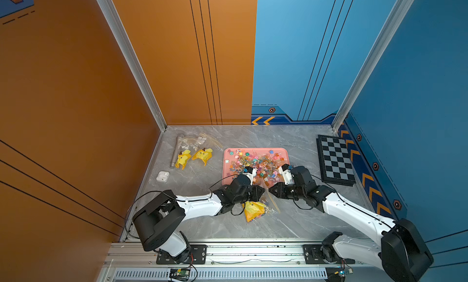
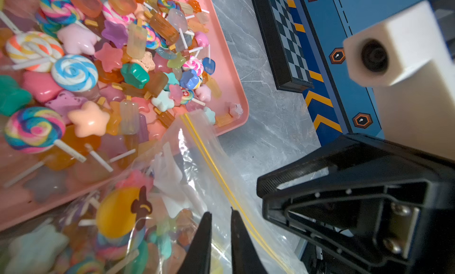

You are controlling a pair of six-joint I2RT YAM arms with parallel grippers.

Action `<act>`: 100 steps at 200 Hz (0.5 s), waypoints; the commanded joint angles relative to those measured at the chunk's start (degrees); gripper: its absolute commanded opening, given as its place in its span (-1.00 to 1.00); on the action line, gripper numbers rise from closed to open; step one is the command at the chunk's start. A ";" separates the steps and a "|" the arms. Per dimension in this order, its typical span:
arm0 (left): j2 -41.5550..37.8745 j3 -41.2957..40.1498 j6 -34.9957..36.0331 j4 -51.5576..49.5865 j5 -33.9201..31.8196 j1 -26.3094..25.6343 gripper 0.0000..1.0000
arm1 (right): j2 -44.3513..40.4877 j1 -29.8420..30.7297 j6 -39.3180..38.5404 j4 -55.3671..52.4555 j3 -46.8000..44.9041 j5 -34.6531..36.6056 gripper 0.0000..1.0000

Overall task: Pour candies out of the ziploc bag
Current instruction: Adjust the ziploc bag at the center of the board.

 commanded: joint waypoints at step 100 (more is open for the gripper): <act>-1.07 0.08 -0.37 0.82 0.35 0.78 -0.65 | -0.29 0.77 -1.40 -0.38 -1.50 -0.11 -0.55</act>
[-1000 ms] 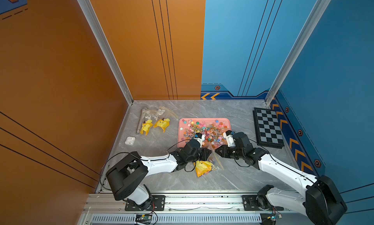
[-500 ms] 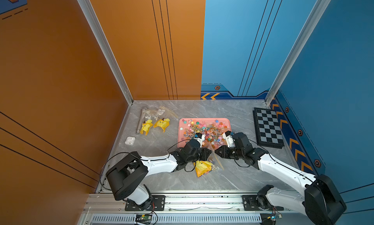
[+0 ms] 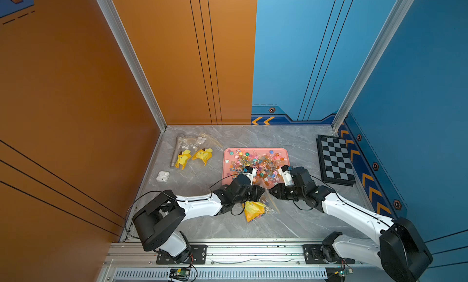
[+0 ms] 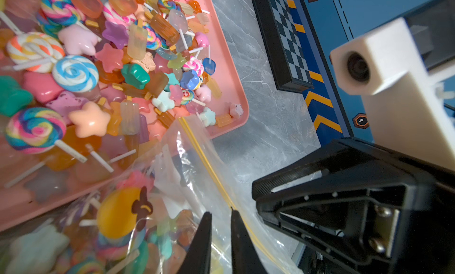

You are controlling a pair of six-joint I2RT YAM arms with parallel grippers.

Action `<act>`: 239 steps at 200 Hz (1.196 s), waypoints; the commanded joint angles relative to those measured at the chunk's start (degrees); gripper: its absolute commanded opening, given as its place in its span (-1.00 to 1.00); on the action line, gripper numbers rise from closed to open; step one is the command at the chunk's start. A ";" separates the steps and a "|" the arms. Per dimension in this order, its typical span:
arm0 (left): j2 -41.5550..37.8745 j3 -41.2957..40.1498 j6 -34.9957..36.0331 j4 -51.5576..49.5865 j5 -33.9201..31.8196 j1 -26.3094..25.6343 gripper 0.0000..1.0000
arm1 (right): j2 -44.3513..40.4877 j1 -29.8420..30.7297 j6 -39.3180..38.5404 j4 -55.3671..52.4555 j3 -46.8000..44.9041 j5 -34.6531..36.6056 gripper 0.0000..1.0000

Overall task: Pour candies out of the ziploc bag
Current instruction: Adjust the ziploc bag at the center of the board.

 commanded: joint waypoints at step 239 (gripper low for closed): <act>-0.40 -9.62 -6.55 0.79 -3.60 -5.21 -0.60 | 9.71 0.22 -1.05 3.81 -3.74 3.29 -0.56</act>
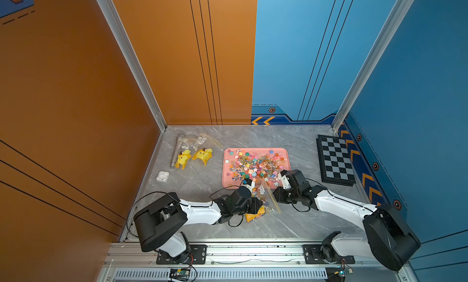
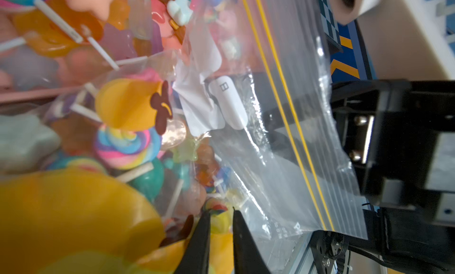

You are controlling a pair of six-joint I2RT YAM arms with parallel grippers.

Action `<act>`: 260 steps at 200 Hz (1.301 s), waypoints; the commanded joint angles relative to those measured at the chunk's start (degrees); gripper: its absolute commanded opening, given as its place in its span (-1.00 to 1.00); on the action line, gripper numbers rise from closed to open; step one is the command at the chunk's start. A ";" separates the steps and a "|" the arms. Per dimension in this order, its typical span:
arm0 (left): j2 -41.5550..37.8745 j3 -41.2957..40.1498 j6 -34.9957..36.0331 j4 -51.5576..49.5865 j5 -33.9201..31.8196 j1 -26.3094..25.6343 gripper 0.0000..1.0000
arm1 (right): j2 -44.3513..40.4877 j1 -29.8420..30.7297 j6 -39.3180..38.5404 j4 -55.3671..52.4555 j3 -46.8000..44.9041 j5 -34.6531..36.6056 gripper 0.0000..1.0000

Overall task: Pour candies out of the ziploc bag
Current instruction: Adjust the ziploc bag at the center of the board.

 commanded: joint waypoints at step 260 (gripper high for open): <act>-14.91 -2.52 6.33 -15.75 -2.39 8.72 -0.62 | -18.40 4.34 -1.96 -4.42 -0.14 1.11 -0.51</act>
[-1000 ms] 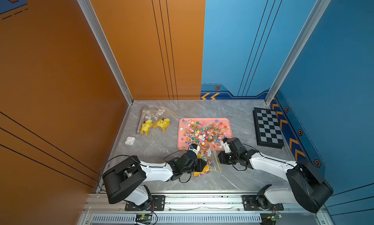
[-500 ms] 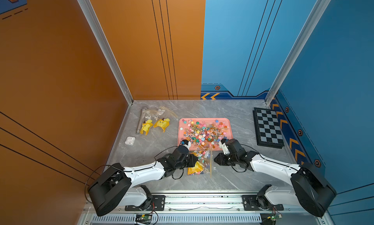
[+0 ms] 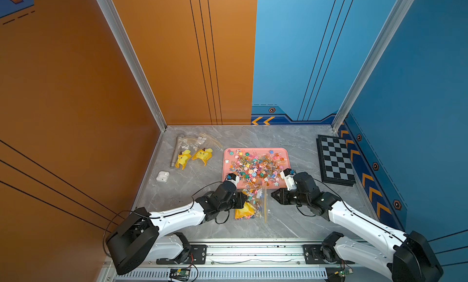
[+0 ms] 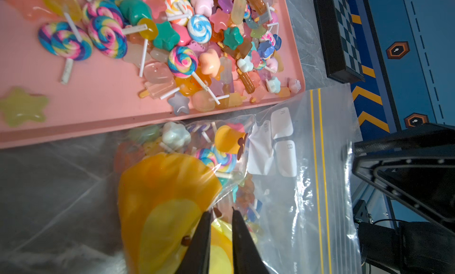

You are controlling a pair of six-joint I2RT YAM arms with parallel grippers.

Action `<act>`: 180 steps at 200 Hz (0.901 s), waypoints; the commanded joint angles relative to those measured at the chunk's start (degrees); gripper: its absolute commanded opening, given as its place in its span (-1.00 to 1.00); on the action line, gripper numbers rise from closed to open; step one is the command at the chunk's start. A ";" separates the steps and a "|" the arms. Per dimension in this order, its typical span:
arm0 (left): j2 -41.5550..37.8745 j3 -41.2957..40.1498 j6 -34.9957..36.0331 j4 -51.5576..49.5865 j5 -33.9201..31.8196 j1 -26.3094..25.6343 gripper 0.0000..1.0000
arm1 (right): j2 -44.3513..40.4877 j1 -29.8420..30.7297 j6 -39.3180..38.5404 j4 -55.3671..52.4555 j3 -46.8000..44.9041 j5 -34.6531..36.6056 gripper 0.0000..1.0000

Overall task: Pour candies out of the ziploc bag
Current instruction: Adjust the ziploc bag at the center of the board, then open the ziploc bag at the center of the board.

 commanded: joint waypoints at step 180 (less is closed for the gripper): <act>0.86 0.07 0.67 0.01 -1.79 -0.29 -0.63 | 7.35 2.16 0.94 -0.49 7.86 7.61 -0.38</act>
